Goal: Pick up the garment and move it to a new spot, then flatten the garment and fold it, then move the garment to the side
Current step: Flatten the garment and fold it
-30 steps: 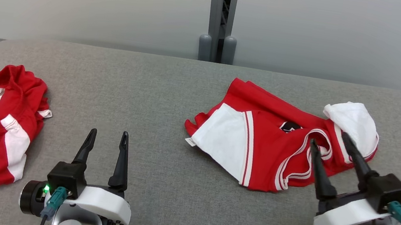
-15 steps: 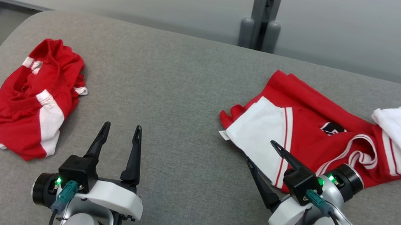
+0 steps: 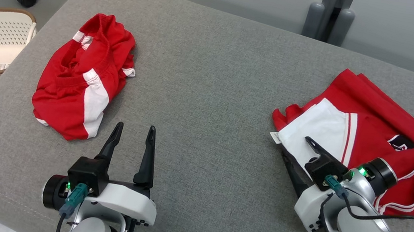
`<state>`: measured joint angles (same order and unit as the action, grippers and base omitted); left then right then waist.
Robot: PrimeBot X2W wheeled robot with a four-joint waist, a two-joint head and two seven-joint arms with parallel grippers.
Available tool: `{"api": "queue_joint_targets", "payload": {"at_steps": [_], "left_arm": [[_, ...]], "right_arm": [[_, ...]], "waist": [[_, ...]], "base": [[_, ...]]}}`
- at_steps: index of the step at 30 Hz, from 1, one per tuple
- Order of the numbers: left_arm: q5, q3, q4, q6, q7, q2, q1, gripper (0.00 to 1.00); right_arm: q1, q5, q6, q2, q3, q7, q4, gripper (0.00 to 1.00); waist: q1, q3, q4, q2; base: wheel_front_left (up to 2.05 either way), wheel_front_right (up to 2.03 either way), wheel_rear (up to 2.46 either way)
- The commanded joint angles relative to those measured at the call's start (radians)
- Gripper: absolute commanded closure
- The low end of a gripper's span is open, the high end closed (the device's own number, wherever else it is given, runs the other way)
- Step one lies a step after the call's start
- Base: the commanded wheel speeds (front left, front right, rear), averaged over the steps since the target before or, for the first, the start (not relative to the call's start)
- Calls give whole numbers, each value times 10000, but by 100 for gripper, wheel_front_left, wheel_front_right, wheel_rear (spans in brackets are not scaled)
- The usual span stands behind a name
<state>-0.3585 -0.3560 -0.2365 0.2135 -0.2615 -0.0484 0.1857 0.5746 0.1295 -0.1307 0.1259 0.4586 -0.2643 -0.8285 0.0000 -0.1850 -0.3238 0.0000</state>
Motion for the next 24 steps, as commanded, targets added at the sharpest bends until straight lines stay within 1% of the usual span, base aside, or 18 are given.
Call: {"api": "queue_joint_targets", "payload": {"at_steps": [1,2,3,7,12,15,20,22,24], "left_arm": [[-24,7,36,69,-26,-34,114,0],[-34,0,46,82,-26,-34,111,0],[-39,4,54,99,-26,-34,113,0],[-40,96,25,128,-26,-36,138,0],[174,337,-103,14,-26,-36,68,0],[259,499,-167,-71,-26,-37,6,0],[387,775,-228,-179,-26,-36,-126,0],[413,899,-241,-189,-26,-34,-148,0],[431,1004,-251,-247,-26,-34,-180,0]], "right_arm": [[138,41,-2,-2,-133,-29,-119,47],[181,146,-2,-57,-225,-29,-168,78],[200,259,-2,-92,-276,-29,-160,100],[108,380,-2,-220,-477,-29,138,100],[-171,-132,-2,-427,-319,-30,1709,100],[-372,-575,-2,-292,-119,-29,2884,100],[-801,-1598,-2,326,601,-29,4444,100],[-943,-2078,0,791,1196,-29,4796,100],[-1039,-2578,0,1372,1906,-27,4867,100]], "waist": [[0,-66,-81,0],[0,-80,-92,0],[0,-92,-93,0],[0,-61,40,0],[0,271,707,0],[0,497,1219,0],[0,864,2146,0],[0,973,2530,0],[0,1066,2895,0]], "base": [[0,0,0],[0,0,0],[0,0,0],[0,0,0],[0,0,0],[0,0,0],[0,0,0],[0,0,0],[0,0,0]]}}
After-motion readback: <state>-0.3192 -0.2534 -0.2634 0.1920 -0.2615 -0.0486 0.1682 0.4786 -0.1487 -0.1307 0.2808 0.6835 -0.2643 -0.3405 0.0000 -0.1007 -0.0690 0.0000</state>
